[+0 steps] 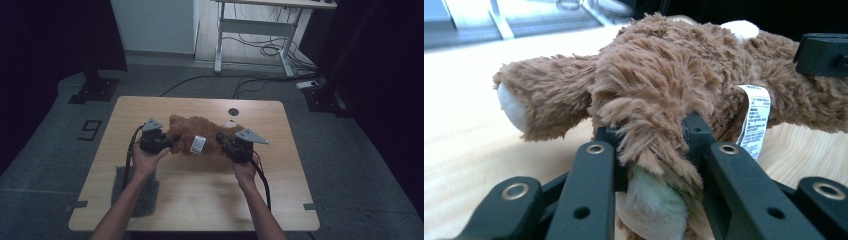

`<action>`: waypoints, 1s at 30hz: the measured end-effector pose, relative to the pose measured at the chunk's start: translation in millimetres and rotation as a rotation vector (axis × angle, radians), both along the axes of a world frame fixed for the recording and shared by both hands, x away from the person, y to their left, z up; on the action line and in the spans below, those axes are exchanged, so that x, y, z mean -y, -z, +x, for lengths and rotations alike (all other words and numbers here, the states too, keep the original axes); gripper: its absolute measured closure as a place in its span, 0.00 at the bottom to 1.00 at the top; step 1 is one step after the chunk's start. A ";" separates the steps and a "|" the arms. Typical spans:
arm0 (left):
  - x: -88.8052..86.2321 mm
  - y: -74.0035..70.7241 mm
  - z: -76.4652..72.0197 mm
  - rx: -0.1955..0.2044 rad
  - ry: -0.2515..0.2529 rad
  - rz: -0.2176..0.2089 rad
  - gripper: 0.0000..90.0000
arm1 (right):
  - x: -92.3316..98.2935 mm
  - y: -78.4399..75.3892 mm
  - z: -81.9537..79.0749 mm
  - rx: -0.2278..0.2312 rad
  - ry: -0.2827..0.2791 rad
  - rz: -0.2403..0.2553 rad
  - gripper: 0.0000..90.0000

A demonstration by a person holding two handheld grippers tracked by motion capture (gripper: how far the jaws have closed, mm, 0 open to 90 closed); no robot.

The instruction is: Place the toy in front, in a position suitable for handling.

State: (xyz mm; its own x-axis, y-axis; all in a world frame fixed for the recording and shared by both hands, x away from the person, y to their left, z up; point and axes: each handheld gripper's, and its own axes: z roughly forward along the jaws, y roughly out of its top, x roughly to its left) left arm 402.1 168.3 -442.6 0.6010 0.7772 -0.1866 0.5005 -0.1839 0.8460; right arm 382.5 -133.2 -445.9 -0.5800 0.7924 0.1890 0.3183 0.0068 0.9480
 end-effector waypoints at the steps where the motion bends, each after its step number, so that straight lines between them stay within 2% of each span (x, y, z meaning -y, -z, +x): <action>1: 0.0 0.0 0.0 0.000 0.000 0.000 0.80 | 0.0 0.0 0.0 0.000 0.000 0.000 0.92; 2: -1.8 11.8 -1.0 -0.028 0.003 0.017 0.80 | -2.0 13.1 -1.2 -0.026 -0.018 0.000 0.92; 3: -2.5 17.7 -1.5 -0.042 0.003 0.023 0.80 | -2.6 19.7 -1.6 -0.037 -0.030 0.003 0.92; 4: -2.5 17.7 -1.5 -0.042 0.003 0.023 0.80 | -2.6 19.7 -1.6 -0.037 -0.030 0.003 0.92; 6: -5.1 28.6 -2.2 -0.064 -0.002 0.040 0.79 | -3.4 31.9 -3.3 -0.055 -0.054 0.009 0.92; 8: -11.8 40.3 -5.0 -0.095 0.002 0.003 0.79 | -3.0 39.1 -5.9 -0.065 -0.077 0.008 0.92; 11: -15.0 45.4 -11.7 -0.093 0.007 -0.001 0.78 | -0.8 42.4 -9.2 -0.074 -0.104 0.014 0.91; 16: -16.5 49.6 -17.1 -0.105 0.013 0.010 0.75 | 0.7 48.1 -13.1 -0.085 -0.122 0.022 0.90; 17: -17.0 50.4 -18.5 -0.122 0.021 0.023 0.70 | 2.6 51.0 -14.4 -0.086 -0.124 0.029 0.90; 18: -17.0 50.4 -18.5 -0.122 0.021 0.023 0.66 | 2.6 51.0 -14.4 -0.086 -0.124 0.029 0.90; 19: -18.6 50.5 -19.0 -0.161 0.039 0.025 0.62 | 5.4 54.4 -15.0 -0.091 -0.121 0.038 0.90; 21: -20.0 49.9 -20.4 -0.167 0.038 0.030 0.54 | 9.0 58.7 -14.5 -0.097 -0.116 0.050 0.90; 22: -21.2 49.1 -22.4 -0.170 0.036 0.030 0.54 | 9.0 58.7 -14.5 -0.097 -0.116 0.050 0.90; 25: -27.0 46.3 -33.2 -0.166 0.042 0.036 0.42 | 13.6 61.6 -10.2 -0.112 -0.107 0.055 0.89; 26: -32.6 44.7 -41.9 -0.162 0.050 0.037 0.36 | 14.8 61.9 -8.9 -0.113 -0.104 0.060 0.89; 28: -36.6 43.8 -47.5 -0.153 0.049 0.038 0.32 | 14.9 62.6 -8.0 -0.116 -0.105 0.065 0.89; 29: -45.2 43.4 -58.6 -0.131 0.022 0.034 0.32 | 14.6 63.1 -8.0 -0.122 -0.105 0.072 0.89; 30: -49.5 44.1 -62.8 -0.129 0.010 0.032 0.32 | 13.7 63.7 -8.6 -0.128 -0.106 0.082 0.89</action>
State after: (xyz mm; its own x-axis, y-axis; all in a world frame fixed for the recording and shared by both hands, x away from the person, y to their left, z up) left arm 339.3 217.8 -486.7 0.5811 0.7782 -0.2381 0.6029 -0.2151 0.7683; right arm 373.9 -146.8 -509.7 -0.6266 0.7069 0.3282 0.4381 -0.0288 0.8985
